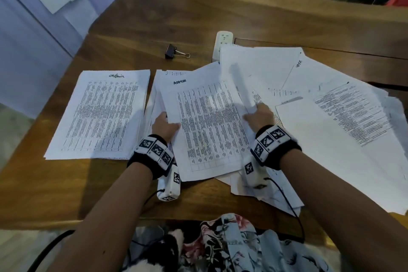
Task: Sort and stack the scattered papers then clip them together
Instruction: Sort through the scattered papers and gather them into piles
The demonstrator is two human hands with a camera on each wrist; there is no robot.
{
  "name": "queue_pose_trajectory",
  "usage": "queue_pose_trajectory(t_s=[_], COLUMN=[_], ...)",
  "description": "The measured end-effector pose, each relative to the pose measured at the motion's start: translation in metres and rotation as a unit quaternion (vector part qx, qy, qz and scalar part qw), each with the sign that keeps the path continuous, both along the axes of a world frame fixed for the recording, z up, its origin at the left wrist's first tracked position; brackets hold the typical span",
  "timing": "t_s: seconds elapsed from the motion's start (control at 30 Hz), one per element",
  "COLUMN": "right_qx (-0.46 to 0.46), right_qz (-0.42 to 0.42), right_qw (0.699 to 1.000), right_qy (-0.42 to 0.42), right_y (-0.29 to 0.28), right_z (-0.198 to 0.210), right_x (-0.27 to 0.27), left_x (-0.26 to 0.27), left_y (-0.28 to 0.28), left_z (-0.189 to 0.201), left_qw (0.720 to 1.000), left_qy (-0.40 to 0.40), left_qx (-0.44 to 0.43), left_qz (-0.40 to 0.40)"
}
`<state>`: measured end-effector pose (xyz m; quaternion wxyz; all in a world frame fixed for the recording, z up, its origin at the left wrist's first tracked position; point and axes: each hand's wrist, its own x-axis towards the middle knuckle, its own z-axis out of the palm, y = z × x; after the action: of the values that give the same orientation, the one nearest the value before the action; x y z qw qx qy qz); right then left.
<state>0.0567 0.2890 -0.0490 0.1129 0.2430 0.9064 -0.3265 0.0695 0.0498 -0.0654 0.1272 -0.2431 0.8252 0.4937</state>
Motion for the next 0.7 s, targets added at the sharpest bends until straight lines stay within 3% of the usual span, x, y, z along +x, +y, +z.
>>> queue_pose_trajectory(t_s=[0.1,0.2,0.27,0.37,0.43,0.47,0.53,0.6,0.7], right_qx=[0.015,0.082,0.122,0.066,0.034,0.01,-0.013,0.06,0.157], right_qz=[0.132,0.308,0.386,0.369,0.273,0.212,0.119,0.109,0.128], right_qw=[0.975,0.886,0.828,0.853,0.892,0.922,0.982,0.991,0.978], right_qy=[0.177,0.338,0.387,0.364,0.36,0.322,0.145,0.041,-0.04], right_y=[-0.017,-0.037,-0.043,-0.044,-0.038,-0.03,-0.009,0.016,0.041], right_z=[0.003,0.008,0.001,0.009,0.019,0.023,0.024,0.019,0.023], right_x=[0.013,0.032,0.039,0.038,0.029,0.021,0.003,-0.014,-0.028], left_x=[0.0,-0.001,-0.003,-0.004,-0.002,-0.002,-0.002,-0.004,-0.006], left_y=[0.002,0.005,0.005,0.005,0.006,0.008,0.012,0.019,0.03], left_z=[-0.002,0.001,0.001,0.001,0.0,0.001,0.002,0.004,0.007], left_qw=[1.0,0.999,0.999,0.998,0.998,0.998,0.999,1.0,1.0], left_qy=[0.003,-0.019,-0.033,-0.035,-0.019,-0.009,-0.007,-0.004,-0.017], left_qx=[-0.003,-0.012,-0.029,-0.009,0.001,0.001,0.001,-0.012,-0.016], left_qz=[0.014,0.026,0.02,0.042,0.054,0.056,0.05,0.022,-0.006])
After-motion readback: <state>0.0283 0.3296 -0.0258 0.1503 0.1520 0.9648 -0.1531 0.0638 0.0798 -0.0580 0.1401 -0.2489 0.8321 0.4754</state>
